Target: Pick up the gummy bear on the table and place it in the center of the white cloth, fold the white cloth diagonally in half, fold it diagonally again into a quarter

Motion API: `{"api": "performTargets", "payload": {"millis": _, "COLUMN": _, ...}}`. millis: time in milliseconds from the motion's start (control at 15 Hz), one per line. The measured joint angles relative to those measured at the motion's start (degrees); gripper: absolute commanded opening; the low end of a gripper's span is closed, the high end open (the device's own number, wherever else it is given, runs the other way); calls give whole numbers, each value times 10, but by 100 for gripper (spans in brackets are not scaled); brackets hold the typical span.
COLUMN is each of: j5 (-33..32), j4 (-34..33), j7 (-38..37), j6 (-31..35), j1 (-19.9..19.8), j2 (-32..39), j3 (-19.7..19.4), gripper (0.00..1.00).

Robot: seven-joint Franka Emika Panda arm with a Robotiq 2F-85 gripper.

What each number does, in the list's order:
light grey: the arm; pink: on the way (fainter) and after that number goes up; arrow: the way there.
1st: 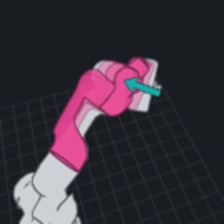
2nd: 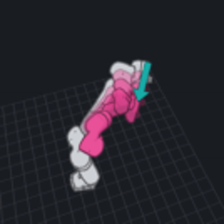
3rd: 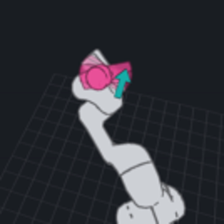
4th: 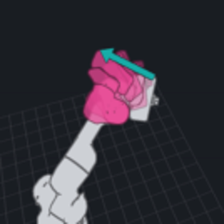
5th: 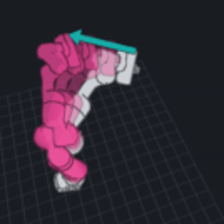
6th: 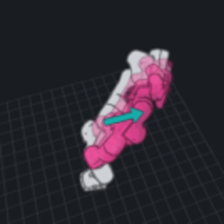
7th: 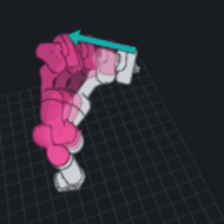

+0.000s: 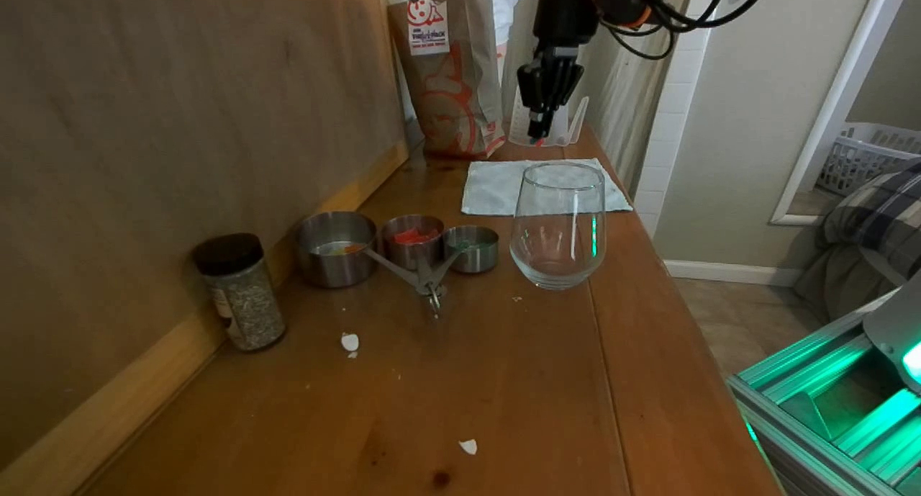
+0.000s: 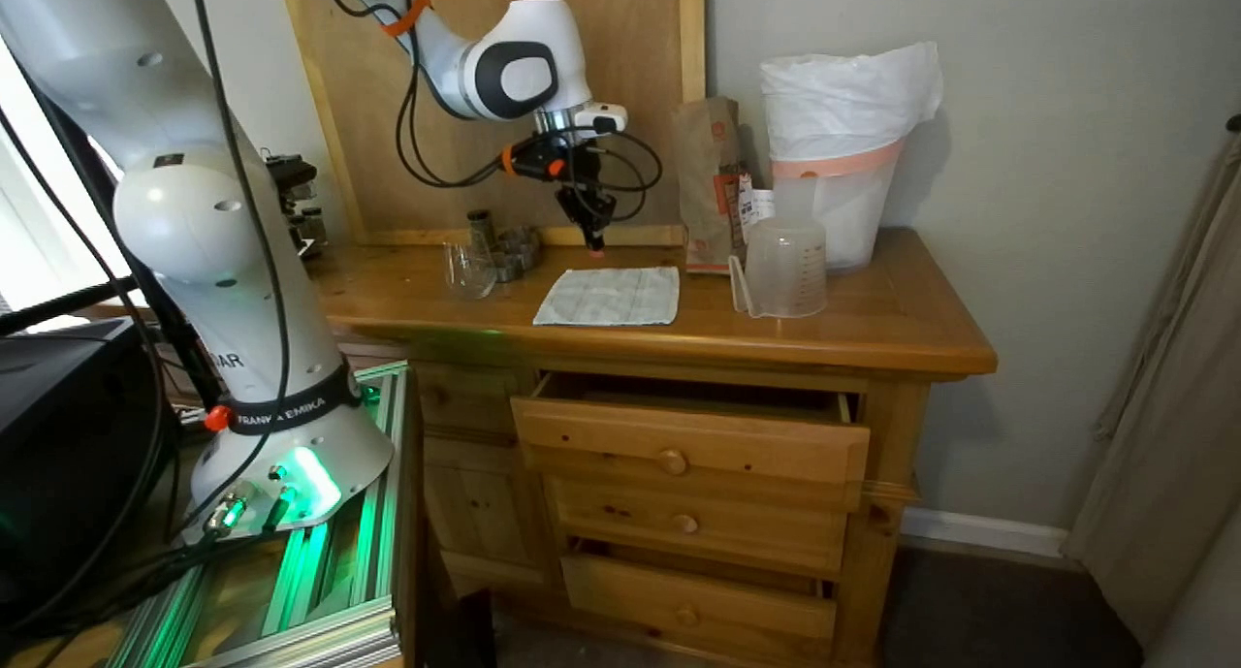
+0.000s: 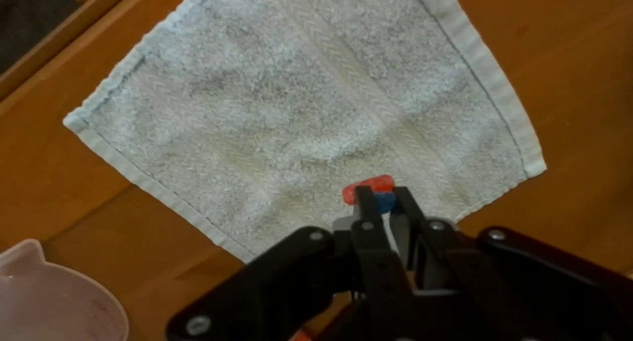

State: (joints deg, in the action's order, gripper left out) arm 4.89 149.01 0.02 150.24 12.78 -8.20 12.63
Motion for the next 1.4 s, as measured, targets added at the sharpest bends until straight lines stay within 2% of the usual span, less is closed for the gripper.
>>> {"api": "performTargets", "payload": {"millis": 667, "j5": 0, "j4": 10, "j7": 0, "j6": 13, "j1": -6, "j2": 14, "j3": -8, "gripper": 13}}
{"api": "performTargets", "payload": {"millis": 1133, "j5": 1, "j4": 10, "j7": 0, "j6": 27, "j1": -6, "j2": 43, "j3": -8, "gripper": 18}}
{"api": "performTargets", "payload": {"millis": 1200, "j5": 1, "j4": 10, "j7": 0, "j6": 28, "j1": -6, "j2": 46, "j3": -8, "gripper": 23}}
{"api": "performTargets", "payload": {"millis": 1267, "j5": 1, "j4": 10, "j7": 0, "j6": 29, "j1": -6, "j2": 49, "j3": -8, "gripper": 39}}
{"api": "performTargets", "payload": {"millis": 1333, "j5": 1, "j4": 10, "j7": 0, "j6": 30, "j1": -6, "j2": 51, "j3": -8, "gripper": 39}}
{"api": "performTargets", "payload": {"millis": 1400, "j5": 1, "j4": 10, "j7": 0, "j6": 30, "j1": -6, "j2": 53, "j3": -8, "gripper": 45}}
